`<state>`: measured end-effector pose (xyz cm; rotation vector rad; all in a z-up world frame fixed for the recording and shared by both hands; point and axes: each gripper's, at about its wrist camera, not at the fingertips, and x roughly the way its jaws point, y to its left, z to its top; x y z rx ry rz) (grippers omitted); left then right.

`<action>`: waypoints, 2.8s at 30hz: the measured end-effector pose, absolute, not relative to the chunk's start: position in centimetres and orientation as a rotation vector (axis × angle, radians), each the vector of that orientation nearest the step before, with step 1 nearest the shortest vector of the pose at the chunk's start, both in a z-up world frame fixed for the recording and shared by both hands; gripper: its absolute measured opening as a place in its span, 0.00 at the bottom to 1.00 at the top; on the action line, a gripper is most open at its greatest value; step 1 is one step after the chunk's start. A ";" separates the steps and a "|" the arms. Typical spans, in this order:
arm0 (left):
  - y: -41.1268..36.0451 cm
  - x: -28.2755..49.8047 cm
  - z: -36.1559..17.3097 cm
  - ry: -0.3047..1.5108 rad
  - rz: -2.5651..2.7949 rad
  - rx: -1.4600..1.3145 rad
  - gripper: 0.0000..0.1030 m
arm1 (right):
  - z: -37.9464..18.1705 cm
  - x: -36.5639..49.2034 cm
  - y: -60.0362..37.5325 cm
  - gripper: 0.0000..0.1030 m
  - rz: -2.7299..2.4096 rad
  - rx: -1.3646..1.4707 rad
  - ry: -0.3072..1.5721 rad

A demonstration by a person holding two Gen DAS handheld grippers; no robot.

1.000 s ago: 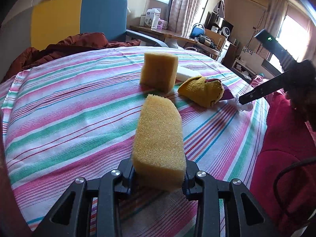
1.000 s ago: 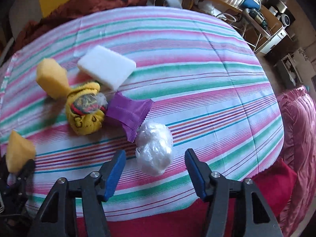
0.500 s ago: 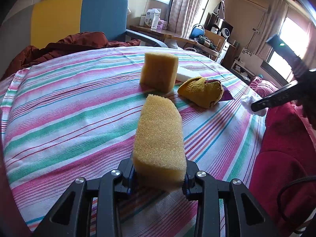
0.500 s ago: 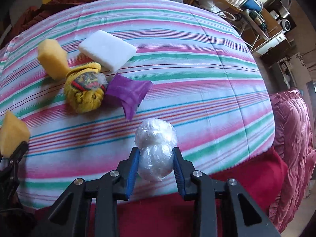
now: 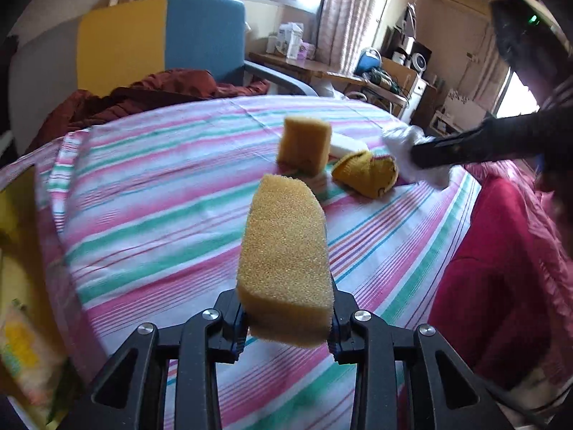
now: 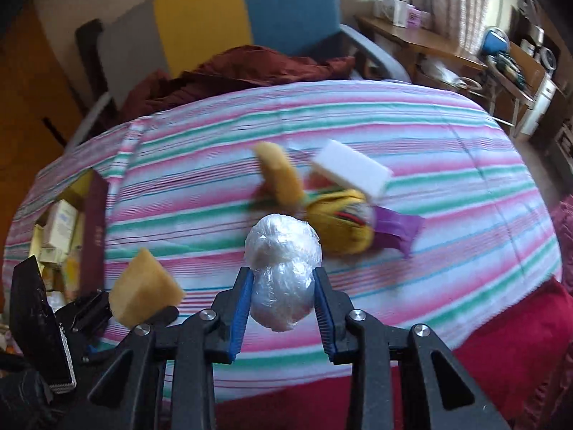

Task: Organize objects
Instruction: 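Carry the yellow sponge and wrapped balls over the gold tray with both tools, then release the sponge and wrapped balls into the tray, open both tools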

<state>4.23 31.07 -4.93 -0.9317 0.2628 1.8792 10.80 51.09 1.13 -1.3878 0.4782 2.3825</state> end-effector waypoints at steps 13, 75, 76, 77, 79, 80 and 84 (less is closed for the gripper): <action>18.3 0.6 0.2 0.041 2.162 -0.919 0.34 | -0.1 4.1 39.9 0.32 2.675 -1.445 0.534; 7.4 -1.8 -1.1 0.013 2.560 -1.066 0.80 | -1.7 0.5 28.0 0.83 2.787 -1.285 0.147; 7.5 -1.8 -1.1 0.016 2.560 -1.066 0.80 | -1.7 0.5 28.0 0.83 2.788 -1.281 0.144; 7.5 -1.8 -1.1 0.017 2.561 -1.066 0.80 | -1.7 0.5 28.0 0.83 2.787 -1.277 0.142; 7.5 -1.8 -1.2 0.019 2.561 -1.067 0.80 | -1.7 0.6 28.1 0.83 2.786 -1.274 0.142; 7.6 -1.8 -1.2 0.022 2.561 -1.067 0.80 | -1.7 0.7 28.2 0.83 2.784 -1.273 0.144; 7.8 -1.8 -1.2 0.029 2.558 -1.068 0.80 | -1.8 0.8 28.7 0.83 2.775 -1.270 0.159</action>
